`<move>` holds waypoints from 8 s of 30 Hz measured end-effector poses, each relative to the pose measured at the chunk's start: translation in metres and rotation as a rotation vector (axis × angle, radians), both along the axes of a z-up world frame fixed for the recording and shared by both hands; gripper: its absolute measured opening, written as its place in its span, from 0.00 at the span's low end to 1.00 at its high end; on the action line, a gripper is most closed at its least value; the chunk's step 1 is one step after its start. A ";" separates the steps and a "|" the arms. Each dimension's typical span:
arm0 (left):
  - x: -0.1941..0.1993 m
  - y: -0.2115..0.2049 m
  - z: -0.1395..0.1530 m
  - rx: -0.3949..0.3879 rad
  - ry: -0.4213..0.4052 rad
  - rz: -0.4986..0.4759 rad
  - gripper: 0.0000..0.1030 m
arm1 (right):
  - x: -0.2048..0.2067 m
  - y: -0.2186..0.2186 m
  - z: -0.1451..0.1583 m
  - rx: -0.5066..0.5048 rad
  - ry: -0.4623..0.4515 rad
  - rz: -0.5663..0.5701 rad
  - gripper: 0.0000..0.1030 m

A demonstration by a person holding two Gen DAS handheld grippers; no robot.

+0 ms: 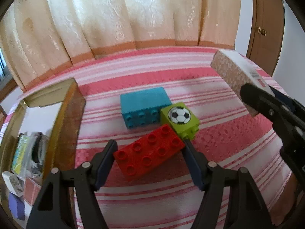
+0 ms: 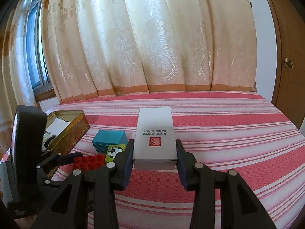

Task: Organize rigid objects
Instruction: 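Grasp the large red brick with the left gripper, then lift the red brick and white box and carry them toward the tray, then move the red brick and white box over the gold tray with both grippers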

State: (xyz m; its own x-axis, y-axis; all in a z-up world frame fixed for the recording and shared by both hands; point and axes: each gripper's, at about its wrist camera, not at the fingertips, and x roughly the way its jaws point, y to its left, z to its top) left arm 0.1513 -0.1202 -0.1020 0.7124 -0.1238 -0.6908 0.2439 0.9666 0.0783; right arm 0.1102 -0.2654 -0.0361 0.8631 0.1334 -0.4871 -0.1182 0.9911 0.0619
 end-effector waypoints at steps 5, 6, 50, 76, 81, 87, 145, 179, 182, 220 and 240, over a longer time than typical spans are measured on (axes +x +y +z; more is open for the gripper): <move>-0.012 0.003 0.012 0.011 -0.090 0.027 0.68 | -0.008 -0.002 0.004 0.018 -0.050 0.008 0.42; -0.015 0.004 0.014 0.012 -0.111 0.034 0.68 | -0.010 -0.002 0.005 0.021 -0.059 0.008 0.42; -0.063 0.057 0.039 -0.070 -0.412 0.157 0.68 | -0.037 0.047 0.012 -0.017 -0.225 0.097 0.42; -0.071 0.094 0.041 -0.105 -0.459 0.204 0.68 | -0.037 0.077 0.011 -0.016 -0.220 0.162 0.42; -0.073 0.097 0.041 -0.107 -0.468 0.200 0.68 | -0.038 0.084 0.011 -0.023 -0.223 0.174 0.42; -0.078 0.102 0.042 -0.112 -0.482 0.205 0.68 | -0.038 0.089 0.010 -0.026 -0.224 0.181 0.42; -0.084 0.169 0.042 -0.124 -0.509 0.339 0.68 | -0.042 0.147 0.007 -0.050 -0.222 0.306 0.42; -0.085 0.198 0.040 -0.149 -0.507 0.374 0.68 | -0.043 0.178 0.005 -0.074 -0.218 0.362 0.42; -0.085 0.203 0.040 -0.168 -0.496 0.378 0.68 | -0.043 0.180 0.005 -0.078 -0.216 0.370 0.42; -0.075 0.229 0.037 -0.137 -0.469 0.419 0.68 | -0.034 0.208 0.003 -0.098 -0.195 0.429 0.42; -0.065 0.239 0.033 -0.120 -0.423 0.424 0.68 | -0.027 0.222 0.001 -0.115 -0.175 0.446 0.42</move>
